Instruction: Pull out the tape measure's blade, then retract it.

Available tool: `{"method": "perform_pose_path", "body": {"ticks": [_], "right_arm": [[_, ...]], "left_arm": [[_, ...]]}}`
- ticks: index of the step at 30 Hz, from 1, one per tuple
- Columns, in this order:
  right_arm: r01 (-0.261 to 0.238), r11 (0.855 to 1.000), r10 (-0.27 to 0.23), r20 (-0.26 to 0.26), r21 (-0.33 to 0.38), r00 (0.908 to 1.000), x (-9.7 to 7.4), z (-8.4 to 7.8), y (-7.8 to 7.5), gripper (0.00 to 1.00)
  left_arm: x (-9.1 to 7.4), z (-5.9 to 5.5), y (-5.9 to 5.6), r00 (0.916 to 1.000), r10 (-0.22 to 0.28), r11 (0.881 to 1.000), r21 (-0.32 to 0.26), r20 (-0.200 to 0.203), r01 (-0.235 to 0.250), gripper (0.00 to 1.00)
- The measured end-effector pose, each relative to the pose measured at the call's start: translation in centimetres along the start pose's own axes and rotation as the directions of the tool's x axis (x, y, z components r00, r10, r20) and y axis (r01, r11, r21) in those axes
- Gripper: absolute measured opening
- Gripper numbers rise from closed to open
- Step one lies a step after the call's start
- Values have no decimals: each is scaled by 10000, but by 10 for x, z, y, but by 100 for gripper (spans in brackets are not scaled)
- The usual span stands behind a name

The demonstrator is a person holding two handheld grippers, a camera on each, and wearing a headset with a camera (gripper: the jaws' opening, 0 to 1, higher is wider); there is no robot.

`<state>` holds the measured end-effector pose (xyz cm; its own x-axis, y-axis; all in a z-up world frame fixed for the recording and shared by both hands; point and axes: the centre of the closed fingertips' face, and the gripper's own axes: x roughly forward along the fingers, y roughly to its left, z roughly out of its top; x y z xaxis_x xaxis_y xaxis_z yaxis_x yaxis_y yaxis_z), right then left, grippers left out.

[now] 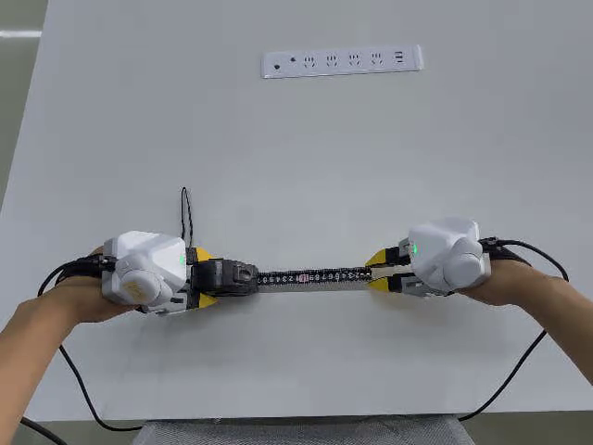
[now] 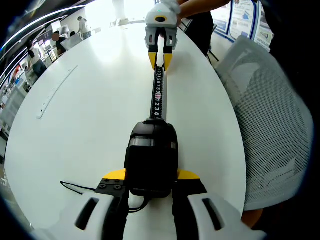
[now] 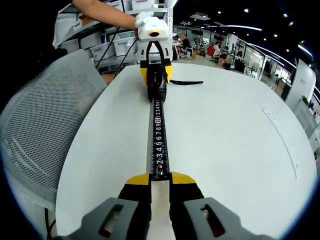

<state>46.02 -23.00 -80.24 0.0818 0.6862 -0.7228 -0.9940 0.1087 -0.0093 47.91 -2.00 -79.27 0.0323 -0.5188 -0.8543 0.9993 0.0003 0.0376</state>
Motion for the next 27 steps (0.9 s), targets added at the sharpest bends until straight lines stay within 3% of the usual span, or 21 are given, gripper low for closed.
{"method": "perform_pose_path", "body": {"ticks": [27], "right_arm": [[-14, 10000, 16, -175, 81, 9998, -10, -12, 1, 10]], "left_arm": [[1, 1, 0, 10000, -39, 10000, 30, -64, 39, 29]]}}
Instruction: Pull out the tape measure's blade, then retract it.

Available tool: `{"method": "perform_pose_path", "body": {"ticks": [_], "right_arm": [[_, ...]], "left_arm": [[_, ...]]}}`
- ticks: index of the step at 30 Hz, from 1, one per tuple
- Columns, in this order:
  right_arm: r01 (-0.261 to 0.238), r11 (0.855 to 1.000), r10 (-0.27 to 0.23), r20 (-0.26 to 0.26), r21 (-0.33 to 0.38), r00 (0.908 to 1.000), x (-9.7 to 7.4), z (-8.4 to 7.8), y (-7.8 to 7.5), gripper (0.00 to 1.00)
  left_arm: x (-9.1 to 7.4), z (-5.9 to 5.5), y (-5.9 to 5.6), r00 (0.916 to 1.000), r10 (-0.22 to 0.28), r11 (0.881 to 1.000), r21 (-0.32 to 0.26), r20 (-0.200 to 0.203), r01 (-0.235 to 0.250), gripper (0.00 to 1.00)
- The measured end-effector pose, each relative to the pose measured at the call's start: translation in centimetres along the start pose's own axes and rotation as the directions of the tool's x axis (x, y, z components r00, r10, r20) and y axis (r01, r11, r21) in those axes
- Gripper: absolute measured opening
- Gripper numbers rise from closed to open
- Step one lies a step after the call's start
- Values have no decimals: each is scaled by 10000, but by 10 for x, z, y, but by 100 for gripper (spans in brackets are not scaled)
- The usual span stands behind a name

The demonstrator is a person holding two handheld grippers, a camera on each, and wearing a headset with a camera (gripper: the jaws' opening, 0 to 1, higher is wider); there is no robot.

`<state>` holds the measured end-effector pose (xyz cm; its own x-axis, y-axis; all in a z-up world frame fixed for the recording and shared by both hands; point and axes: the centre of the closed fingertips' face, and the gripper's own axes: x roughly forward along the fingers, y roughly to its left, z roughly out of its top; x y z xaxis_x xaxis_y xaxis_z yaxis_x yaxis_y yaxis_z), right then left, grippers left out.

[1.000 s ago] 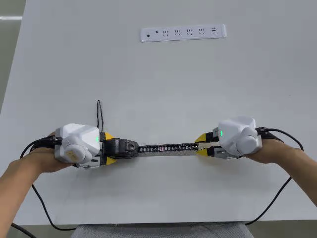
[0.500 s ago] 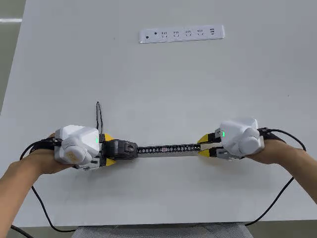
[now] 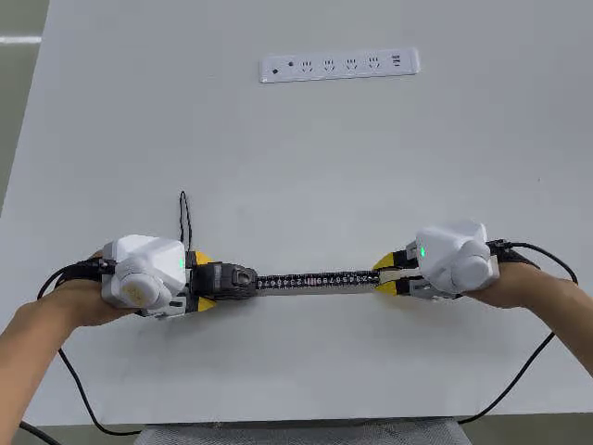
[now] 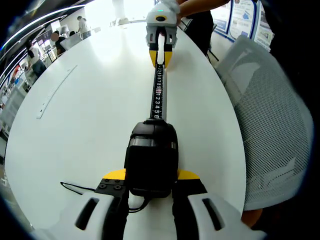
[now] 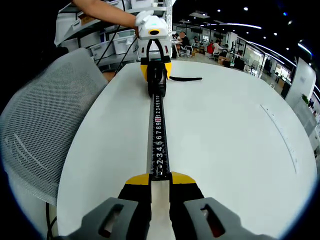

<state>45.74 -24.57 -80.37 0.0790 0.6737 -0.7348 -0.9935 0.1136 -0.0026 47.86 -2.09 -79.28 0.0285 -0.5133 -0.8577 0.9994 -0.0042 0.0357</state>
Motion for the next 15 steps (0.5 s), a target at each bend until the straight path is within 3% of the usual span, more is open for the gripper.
{"method": "perform_pose_path", "body": {"ticks": [15], "right_arm": [[24, 10000, -24, -97, 77, 9999, -4, -7, 0, 10]], "left_arm": [[0, 0, 0, 10000, -11, 10000, 15, -26, 11, 29]]}}
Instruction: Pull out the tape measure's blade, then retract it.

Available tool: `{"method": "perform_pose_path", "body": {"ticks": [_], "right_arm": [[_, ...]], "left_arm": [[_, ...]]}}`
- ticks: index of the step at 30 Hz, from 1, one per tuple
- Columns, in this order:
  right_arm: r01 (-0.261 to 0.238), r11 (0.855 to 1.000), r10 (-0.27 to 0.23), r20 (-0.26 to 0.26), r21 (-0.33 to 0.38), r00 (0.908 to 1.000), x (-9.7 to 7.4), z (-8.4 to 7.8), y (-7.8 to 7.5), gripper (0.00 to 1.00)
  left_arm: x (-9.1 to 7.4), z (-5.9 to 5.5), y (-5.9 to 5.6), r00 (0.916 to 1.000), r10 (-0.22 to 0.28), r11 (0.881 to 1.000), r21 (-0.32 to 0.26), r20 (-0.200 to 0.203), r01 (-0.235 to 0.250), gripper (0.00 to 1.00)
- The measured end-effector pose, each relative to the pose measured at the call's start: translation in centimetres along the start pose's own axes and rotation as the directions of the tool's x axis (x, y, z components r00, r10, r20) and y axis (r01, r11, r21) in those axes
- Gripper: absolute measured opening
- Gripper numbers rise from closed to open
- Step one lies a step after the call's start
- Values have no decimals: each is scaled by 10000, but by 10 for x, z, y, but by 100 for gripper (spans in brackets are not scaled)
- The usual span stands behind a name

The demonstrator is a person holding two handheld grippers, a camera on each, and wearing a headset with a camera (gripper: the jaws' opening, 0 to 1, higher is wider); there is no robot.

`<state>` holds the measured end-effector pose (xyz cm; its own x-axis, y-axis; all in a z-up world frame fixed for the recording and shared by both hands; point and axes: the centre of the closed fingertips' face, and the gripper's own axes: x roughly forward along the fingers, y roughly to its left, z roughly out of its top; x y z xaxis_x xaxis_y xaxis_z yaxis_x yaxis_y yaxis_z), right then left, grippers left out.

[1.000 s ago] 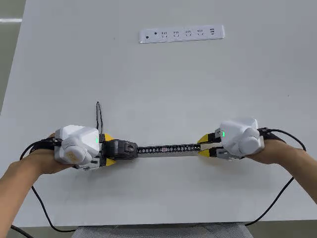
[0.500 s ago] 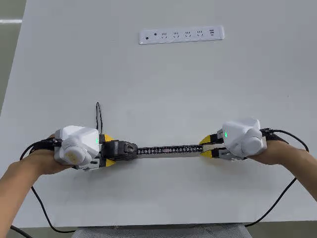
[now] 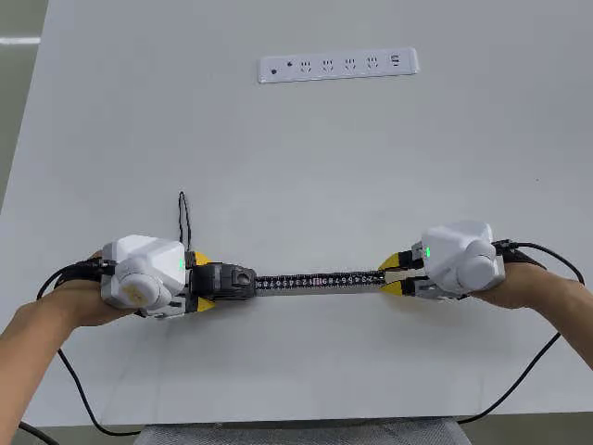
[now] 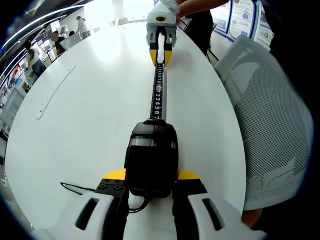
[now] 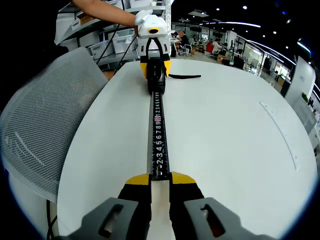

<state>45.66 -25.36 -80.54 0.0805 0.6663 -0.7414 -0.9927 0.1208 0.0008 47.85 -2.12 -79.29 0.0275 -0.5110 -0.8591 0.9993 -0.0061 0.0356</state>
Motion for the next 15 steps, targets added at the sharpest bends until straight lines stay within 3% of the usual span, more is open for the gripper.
{"method": "perform_pose_path", "body": {"ticks": [15], "right_arm": [[-34, 10000, 34, -29, 64, 10000, -3, -6, -1, 10]], "left_arm": [[1, 0, 0, 10000, -7, 10000, 7, -33, 7, 29]]}}
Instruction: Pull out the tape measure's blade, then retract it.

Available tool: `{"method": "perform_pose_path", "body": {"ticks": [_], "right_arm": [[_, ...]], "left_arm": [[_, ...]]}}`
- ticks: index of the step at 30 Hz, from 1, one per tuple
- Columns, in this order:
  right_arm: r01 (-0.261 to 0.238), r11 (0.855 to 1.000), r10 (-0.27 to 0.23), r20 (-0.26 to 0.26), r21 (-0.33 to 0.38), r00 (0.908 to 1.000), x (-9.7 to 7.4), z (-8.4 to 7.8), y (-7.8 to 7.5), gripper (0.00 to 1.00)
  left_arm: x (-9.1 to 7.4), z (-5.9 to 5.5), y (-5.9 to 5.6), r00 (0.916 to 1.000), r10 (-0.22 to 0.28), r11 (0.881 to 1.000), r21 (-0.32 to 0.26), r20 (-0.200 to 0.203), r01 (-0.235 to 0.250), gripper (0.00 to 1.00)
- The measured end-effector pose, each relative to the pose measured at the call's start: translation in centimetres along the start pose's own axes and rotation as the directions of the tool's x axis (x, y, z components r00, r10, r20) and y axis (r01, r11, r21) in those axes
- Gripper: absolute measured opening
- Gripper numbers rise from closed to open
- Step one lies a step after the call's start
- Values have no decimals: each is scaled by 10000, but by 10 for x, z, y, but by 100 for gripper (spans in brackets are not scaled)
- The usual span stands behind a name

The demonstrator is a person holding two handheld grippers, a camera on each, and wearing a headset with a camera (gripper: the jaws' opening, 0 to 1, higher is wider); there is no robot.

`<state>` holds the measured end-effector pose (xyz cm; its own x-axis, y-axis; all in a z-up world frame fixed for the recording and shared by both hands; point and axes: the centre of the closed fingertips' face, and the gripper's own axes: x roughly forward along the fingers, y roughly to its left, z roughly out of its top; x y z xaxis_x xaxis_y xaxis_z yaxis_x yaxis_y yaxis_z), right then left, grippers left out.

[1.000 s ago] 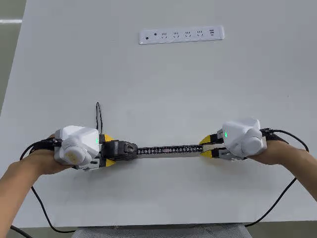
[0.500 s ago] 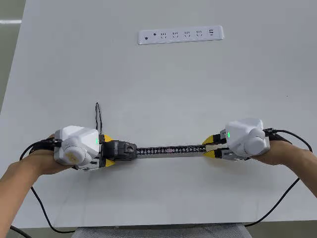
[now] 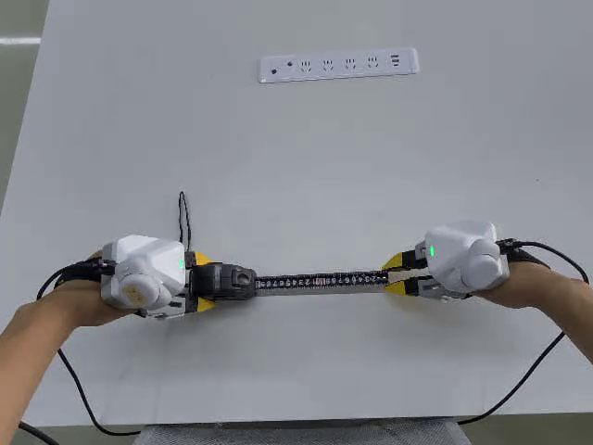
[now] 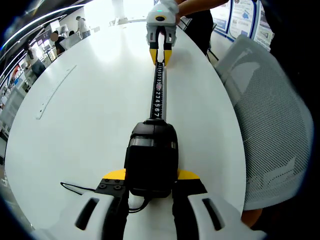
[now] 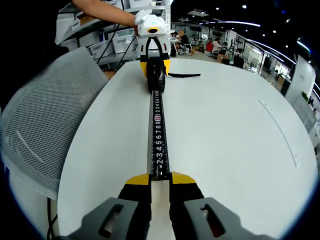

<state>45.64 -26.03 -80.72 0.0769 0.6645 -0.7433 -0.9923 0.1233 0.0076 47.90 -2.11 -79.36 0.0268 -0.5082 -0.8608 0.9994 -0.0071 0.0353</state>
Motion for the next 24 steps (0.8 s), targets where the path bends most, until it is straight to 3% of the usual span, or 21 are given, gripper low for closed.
{"method": "perform_pose_path", "body": {"ticks": [24], "right_arm": [[66, 9999, -64, -133, 116, 9999, -9, -13, 1, 10]], "left_arm": [[0, 1, -1, 10000, -17, 10000, 32, -78, 17, 29]]}}
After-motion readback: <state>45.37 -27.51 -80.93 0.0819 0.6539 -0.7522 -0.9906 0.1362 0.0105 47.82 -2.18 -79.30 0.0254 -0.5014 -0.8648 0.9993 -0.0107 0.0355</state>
